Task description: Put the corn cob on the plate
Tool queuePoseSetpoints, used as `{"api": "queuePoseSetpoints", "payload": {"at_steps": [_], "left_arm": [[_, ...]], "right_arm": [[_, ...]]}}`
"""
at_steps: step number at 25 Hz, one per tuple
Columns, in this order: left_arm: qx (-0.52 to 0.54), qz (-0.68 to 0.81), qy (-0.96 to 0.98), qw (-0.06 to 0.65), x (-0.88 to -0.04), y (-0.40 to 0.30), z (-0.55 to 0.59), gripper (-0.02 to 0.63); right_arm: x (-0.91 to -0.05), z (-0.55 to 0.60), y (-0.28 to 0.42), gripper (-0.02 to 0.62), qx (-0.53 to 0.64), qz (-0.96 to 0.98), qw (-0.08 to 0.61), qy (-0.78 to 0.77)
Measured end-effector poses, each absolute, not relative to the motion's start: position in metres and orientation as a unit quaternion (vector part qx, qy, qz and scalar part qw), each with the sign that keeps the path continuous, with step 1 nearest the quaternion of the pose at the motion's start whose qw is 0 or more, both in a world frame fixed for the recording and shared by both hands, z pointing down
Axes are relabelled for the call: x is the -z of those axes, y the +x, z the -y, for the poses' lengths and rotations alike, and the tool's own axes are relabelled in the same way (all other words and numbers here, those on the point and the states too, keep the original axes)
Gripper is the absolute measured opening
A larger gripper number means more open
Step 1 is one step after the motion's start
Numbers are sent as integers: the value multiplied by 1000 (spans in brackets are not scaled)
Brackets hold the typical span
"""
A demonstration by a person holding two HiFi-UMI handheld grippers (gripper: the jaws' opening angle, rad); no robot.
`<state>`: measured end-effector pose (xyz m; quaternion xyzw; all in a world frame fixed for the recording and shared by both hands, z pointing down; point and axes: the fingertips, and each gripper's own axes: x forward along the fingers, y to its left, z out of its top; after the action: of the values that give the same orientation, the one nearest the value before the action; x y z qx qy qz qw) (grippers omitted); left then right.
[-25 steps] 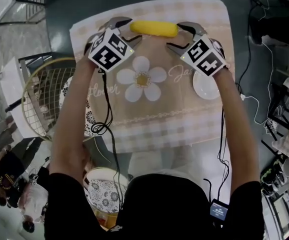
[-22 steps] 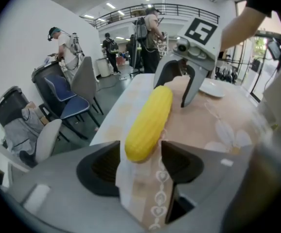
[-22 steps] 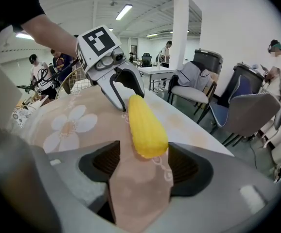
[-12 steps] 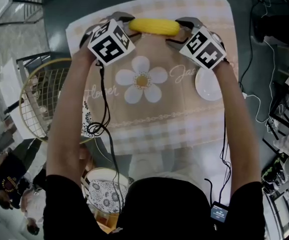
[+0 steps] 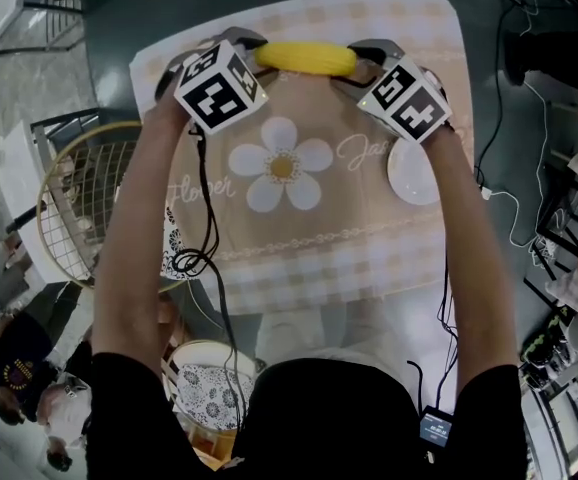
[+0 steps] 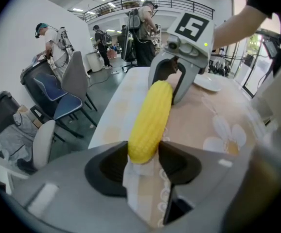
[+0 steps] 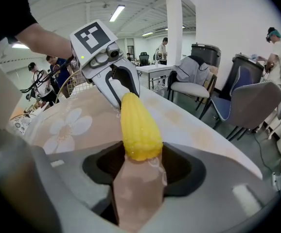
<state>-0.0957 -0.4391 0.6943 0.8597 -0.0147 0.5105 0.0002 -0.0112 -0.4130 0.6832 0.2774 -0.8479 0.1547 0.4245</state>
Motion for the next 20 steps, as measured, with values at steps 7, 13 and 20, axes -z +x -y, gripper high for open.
{"api": "queuePoseSetpoints", "payload": {"at_steps": [7, 13, 20], "left_arm": [[-523, 4, 852, -4, -685, -71, 431, 213], [-521, -17, 854, -15, -670, -71, 411, 212], [-520, -47, 852, -37, -662, -37, 379, 210]], "right_arm": [[-676, 403, 15, 235, -170, 849, 415, 279], [-658, 380, 13, 235, -169, 846, 408, 298], [-653, 343, 45, 235, -186, 834, 409, 320]]}}
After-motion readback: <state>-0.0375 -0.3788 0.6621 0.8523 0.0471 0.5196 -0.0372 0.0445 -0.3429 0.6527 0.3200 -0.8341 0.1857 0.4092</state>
